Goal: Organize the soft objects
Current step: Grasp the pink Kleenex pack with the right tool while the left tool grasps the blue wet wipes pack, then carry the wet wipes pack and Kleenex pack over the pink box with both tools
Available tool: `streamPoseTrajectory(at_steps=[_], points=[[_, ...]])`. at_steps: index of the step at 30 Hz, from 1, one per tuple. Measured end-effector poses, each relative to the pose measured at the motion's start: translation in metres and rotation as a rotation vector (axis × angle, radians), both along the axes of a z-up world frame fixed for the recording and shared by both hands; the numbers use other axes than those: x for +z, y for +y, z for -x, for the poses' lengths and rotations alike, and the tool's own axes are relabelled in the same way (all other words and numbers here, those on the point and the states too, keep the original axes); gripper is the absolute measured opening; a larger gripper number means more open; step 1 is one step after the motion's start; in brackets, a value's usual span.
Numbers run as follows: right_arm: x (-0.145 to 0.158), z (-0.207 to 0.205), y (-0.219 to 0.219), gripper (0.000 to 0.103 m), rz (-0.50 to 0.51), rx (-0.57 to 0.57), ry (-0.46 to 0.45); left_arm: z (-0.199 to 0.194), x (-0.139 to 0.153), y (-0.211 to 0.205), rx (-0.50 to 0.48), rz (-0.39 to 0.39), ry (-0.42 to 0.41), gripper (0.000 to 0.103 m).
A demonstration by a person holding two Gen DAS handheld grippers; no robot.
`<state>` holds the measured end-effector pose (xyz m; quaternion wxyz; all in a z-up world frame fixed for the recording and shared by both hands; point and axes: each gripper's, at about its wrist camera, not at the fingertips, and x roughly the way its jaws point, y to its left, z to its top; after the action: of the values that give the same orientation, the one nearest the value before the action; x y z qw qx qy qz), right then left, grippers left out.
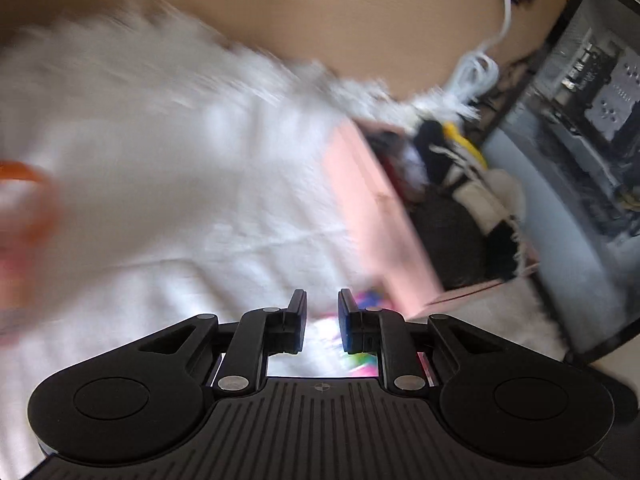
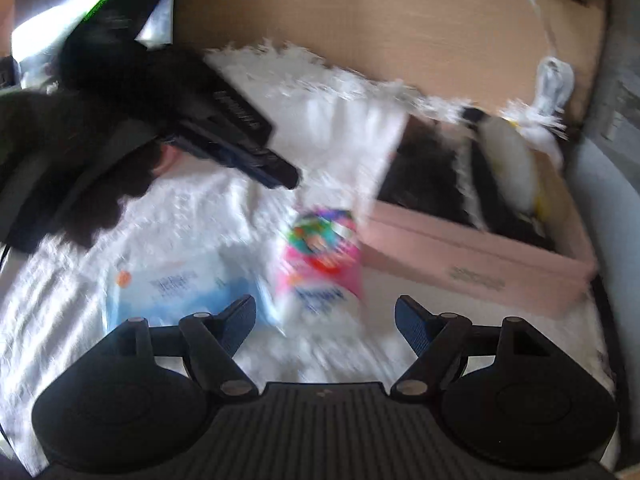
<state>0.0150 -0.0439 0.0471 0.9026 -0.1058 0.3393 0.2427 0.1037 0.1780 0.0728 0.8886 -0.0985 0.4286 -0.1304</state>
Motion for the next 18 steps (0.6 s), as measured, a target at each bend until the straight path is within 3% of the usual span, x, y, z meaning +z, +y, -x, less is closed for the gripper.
streamPoseTrajectory(at_steps=[3, 5, 7, 10, 12, 14, 15, 16, 18], points=[[-0.006, -0.015, 0.027, 0.077, 0.035, -0.002, -0.032, 0.042, 0.009, 0.008, 0.002, -0.117, -0.039, 0.019], [-0.011, -0.025, 0.04, 0.077, 0.078, -0.015, -0.071, 0.061, 0.008, 0.008, -0.051, -0.14, -0.012, 0.019], [-0.017, -0.041, 0.045, 0.077, 0.113, -0.037, -0.055, 0.082, 0.002, 0.006, -0.111, -0.141, 0.031, 0.019], [-0.025, -0.056, 0.033, 0.051, 0.078, -0.049, 0.045, 0.101, -0.009, -0.005, -0.163, -0.181, 0.049, 0.019], [-0.021, -0.049, 0.024, 0.05, 0.05, -0.034, 0.066, 0.109, -0.016, -0.015, -0.202, -0.243, 0.044, 0.019], [-0.017, -0.032, 0.016, 0.049, 0.069, -0.025, 0.032, 0.112, -0.02, -0.027, -0.24, -0.28, 0.028, 0.02], [-0.016, -0.022, 0.011, 0.049, 0.076, -0.017, 0.016, 0.116, -0.022, -0.031, -0.267, -0.279, 0.021, 0.022], [-0.013, -0.011, 0.004, 0.049, 0.078, -0.01, 0.003, 0.115, -0.022, -0.036, -0.295, -0.272, 0.024, 0.034], [-0.011, 0.008, -0.01, 0.049, 0.095, -0.028, -0.028, 0.114, -0.022, -0.045, -0.353, -0.259, 0.028, 0.045]])
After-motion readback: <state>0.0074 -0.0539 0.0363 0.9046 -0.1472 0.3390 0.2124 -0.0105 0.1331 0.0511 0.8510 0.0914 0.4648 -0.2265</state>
